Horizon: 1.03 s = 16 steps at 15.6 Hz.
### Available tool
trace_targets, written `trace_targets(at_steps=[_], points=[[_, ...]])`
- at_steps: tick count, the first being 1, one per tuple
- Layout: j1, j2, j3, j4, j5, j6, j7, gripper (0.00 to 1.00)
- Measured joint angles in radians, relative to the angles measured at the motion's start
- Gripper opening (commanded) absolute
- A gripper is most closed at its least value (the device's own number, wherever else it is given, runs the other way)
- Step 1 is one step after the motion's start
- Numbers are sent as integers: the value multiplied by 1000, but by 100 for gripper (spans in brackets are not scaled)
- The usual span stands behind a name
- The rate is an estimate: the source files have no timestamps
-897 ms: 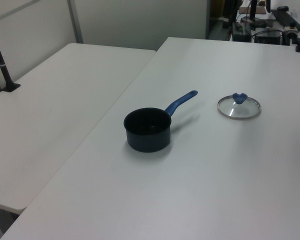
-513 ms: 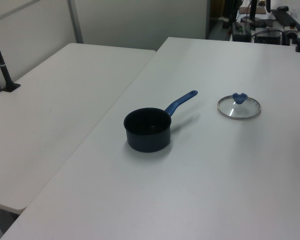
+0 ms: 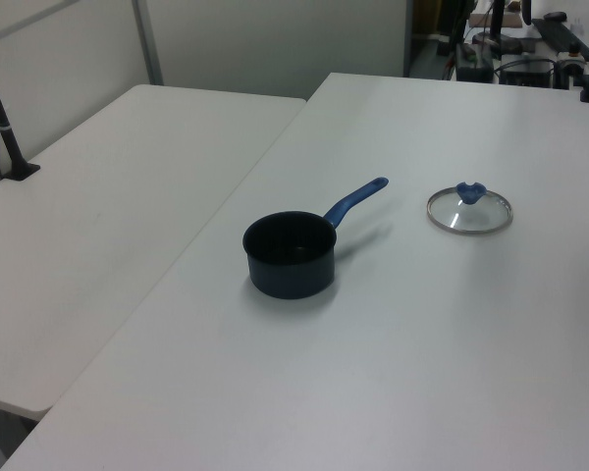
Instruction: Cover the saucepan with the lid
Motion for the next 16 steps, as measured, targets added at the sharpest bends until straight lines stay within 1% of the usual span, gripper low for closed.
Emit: trace_targets(at_steps=[2,5,6,7,8,10,14,16], points=[[-1,0,-1,0,-16,-38,-68,100],[-5,0,-5,-18,-103,-71,-296,100],[-6,0,-8,-32,-127,-76,-341,100],[-6,0,-10,-51,-139,-76,-358,100],[-8,-1,-12,-76,-141,-76,-356,100],[-17,-3,-15,-151,-141,-44,-300,100],[-28,-5,-15,-380,-140,172,-260,100],[-28,-5,-14,-473,-140,249,-257,100]])
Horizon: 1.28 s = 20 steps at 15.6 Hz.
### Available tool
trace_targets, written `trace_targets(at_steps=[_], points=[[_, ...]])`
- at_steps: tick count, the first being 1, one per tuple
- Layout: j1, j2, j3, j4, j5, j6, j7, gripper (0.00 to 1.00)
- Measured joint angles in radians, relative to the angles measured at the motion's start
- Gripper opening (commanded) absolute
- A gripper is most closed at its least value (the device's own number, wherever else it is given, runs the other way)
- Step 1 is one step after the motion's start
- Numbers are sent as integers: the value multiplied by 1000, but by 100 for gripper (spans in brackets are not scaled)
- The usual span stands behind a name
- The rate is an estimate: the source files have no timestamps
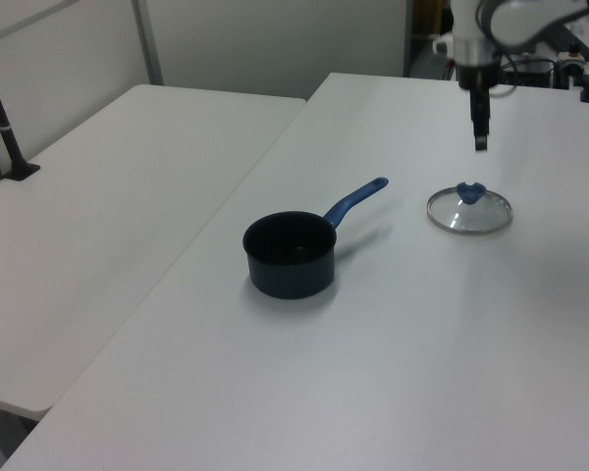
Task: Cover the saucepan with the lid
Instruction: 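Move the gripper over the glass lid and lower onto its blue knob, then close the gripper on the blue knob and lift the lid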
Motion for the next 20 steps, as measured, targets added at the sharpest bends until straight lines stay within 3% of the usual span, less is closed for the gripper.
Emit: trace_targets(at_steps=[5,11,16,20], points=[[8,10,4,-110,0,111,0,100],[10,63,7,-118,0,177,9,98],[11,118,40,-119,0,227,71,55],[12,118,52,-117,2,225,96,46]])
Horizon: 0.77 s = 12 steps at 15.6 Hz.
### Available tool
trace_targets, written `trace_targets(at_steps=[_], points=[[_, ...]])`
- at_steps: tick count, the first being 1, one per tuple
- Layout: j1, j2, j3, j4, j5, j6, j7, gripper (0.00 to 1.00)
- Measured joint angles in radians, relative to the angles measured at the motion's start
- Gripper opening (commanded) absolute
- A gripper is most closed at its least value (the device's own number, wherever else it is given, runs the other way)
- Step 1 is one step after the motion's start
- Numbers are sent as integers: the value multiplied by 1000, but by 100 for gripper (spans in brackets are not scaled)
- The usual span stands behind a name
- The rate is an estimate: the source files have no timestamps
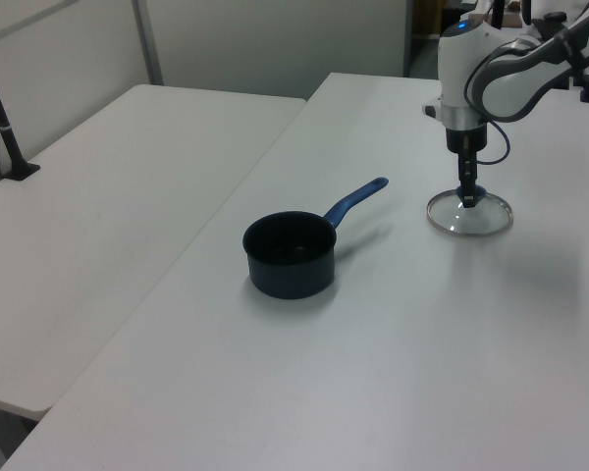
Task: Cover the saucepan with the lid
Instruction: 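Close the gripper on the blue knob and lift the lid, then carry the lid over the black saucepan and lower it onto the rim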
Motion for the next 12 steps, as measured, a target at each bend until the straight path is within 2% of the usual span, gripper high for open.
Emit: trace_targets(at_steps=[2,4,7,9,12], points=[[0,-3,0,10,13,-25,3,46],[0,-14,0,61,37,-114,3,46],[1,-37,21,256,99,-323,49,46],[12,-40,54,373,134,-370,157,46],[62,1,107,513,140,-376,406,46]])
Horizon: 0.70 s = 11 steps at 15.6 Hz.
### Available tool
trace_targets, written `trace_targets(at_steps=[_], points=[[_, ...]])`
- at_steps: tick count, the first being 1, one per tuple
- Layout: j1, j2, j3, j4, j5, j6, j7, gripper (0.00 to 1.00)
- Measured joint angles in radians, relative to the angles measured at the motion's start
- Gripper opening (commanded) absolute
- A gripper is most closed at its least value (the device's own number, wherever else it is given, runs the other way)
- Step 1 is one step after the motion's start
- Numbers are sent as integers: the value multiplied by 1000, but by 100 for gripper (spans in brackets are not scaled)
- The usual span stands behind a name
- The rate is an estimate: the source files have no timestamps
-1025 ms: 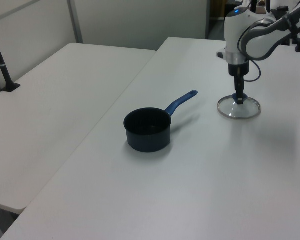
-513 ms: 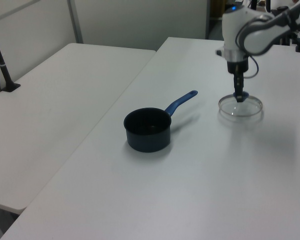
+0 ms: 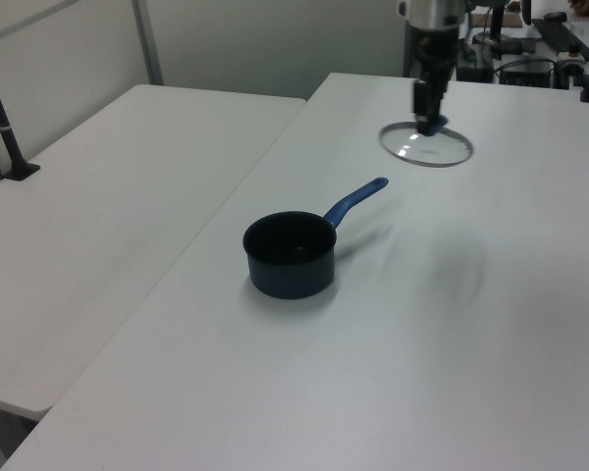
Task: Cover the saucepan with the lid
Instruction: 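Carry the lid over the black saucepan and lower it onto the rim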
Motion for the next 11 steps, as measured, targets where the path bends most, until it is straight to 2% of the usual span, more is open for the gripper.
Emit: trace_targets(at_steps=[3,6,8,11], points=[[82,135,24,179,-24,28,298,46],[165,272,19,300,-109,149,533,46],[221,347,-3,353,-150,200,657,46],[285,433,-44,415,-164,251,753,46]])
